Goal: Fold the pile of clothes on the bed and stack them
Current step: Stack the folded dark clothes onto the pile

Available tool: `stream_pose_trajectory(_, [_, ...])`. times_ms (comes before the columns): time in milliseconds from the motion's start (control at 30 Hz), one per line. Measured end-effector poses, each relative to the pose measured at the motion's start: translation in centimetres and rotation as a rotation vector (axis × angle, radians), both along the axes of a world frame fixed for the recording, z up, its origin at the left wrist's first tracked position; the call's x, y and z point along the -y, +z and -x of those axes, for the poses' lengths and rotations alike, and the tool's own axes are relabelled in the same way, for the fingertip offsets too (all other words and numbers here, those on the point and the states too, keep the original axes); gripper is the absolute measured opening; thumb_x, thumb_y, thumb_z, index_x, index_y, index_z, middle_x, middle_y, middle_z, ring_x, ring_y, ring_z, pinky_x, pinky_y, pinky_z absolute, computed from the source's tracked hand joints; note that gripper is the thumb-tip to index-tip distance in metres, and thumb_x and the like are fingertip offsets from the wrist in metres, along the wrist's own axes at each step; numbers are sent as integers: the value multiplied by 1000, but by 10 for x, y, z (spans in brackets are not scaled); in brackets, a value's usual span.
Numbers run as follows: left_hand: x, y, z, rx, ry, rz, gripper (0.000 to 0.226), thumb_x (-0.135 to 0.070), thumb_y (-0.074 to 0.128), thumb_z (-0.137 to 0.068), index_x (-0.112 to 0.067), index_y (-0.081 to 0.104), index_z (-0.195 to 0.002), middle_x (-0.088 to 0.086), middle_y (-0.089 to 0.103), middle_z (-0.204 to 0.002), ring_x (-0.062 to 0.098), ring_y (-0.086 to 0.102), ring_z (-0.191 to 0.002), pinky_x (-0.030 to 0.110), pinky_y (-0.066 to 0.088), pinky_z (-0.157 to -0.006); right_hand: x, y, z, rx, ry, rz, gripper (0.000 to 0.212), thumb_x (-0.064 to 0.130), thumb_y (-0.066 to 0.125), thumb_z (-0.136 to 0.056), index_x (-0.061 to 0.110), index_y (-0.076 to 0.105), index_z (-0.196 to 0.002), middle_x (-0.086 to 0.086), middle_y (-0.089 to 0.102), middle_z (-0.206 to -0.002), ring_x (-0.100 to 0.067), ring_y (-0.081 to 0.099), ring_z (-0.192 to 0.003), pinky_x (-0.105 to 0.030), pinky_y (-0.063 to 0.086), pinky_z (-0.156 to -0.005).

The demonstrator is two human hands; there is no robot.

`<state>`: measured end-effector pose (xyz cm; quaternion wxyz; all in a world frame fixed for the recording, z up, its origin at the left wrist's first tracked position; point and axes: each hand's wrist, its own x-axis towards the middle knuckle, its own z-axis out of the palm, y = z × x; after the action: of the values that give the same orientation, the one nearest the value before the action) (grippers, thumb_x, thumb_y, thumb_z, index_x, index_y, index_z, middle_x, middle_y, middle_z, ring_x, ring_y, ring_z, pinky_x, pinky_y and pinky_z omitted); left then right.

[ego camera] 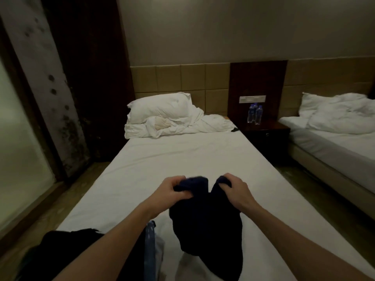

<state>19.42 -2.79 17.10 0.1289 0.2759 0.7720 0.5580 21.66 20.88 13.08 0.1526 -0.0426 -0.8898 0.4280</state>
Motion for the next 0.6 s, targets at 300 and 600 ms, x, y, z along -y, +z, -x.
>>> stream_pose_trajectory(300, [-15,5,-90,80,-119,190,35,-35,72,-90,-11,72,-114,2,71,-119,21,65,-112,44,47,-106,4,50,-116,-23,233,194,23,4,46,-99,19,63,-97,2,66,-94,-14,60,-92,-27,47,-82])
stream_pose_trajectory(600, [-46,4,-101,-78,84,29,16,-13,76,-86,-17,72,-101,4,75,-92,15,70,-84,30,56,-76,31,66,-123,-126,346,270,26,23,69,-91,22,62,-117,4,68,-107,-3,63,-100,-21,51,-87])
